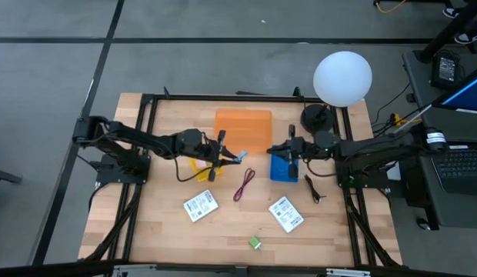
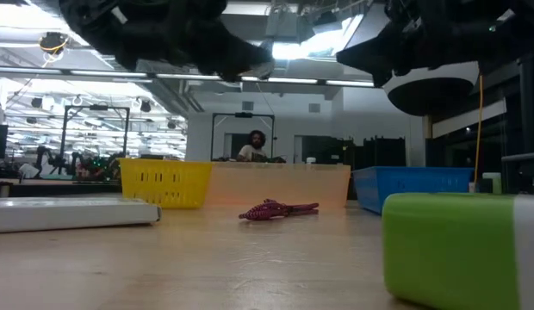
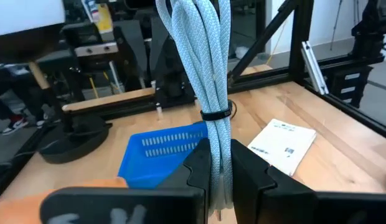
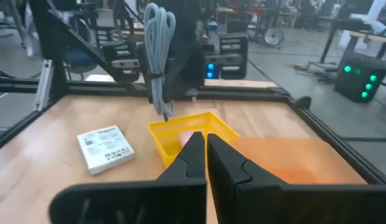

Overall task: Pick and place items into bin
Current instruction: Put the blue charger cable into the blue bin

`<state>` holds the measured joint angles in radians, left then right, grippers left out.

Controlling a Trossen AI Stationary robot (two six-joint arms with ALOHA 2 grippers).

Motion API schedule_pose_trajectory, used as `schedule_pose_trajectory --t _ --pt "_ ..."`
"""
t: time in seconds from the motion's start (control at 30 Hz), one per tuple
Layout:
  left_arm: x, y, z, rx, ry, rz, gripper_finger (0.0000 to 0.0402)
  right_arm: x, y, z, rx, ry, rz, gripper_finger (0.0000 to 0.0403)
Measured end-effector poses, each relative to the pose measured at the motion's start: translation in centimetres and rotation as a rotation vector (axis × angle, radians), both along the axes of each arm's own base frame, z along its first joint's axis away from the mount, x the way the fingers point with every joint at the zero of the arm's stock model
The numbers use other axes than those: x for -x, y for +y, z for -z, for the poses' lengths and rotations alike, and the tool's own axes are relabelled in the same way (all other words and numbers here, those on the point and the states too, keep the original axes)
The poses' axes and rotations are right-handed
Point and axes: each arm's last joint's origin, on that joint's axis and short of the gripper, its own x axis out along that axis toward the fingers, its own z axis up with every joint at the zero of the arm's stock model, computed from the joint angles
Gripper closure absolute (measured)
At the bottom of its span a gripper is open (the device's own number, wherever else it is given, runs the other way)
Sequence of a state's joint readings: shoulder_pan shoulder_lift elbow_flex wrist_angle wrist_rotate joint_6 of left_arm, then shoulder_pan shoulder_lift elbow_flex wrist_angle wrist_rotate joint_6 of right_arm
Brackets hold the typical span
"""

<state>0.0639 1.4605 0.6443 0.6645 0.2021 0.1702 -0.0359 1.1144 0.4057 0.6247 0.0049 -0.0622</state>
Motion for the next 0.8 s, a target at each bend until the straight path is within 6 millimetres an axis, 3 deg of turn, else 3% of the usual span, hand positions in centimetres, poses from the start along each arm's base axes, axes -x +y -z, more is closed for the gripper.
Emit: schedule_pose_trajectory --t 0.17,0.33,0.53,0.8 --pt "-1.4 -0.3 -0.2 -0.023 -0.004 0.007 0.0373 -0.4 1.0 0.1 0.052 -0.028 -0.045 0.0394" --pt "-2.3 0.1 -0.1 -0.015 0.002 -0.096 0.0373 -0.4 2.1 -0.2 0.047 -0.058 -0.093 0.0342" --pt "-3.5 -0.1 0.1 0.009 0.010 -0.097 0.0373 -0.3 2.9 -0.3 0.047 -0.068 -0.127 0.0275" --pt "-5.6 -1.4 -0.5 -0.034 -0.024 -0.052 0.0373 -0.3 2.9 -0.4 0.017 -0.082 -0.126 0.0234"
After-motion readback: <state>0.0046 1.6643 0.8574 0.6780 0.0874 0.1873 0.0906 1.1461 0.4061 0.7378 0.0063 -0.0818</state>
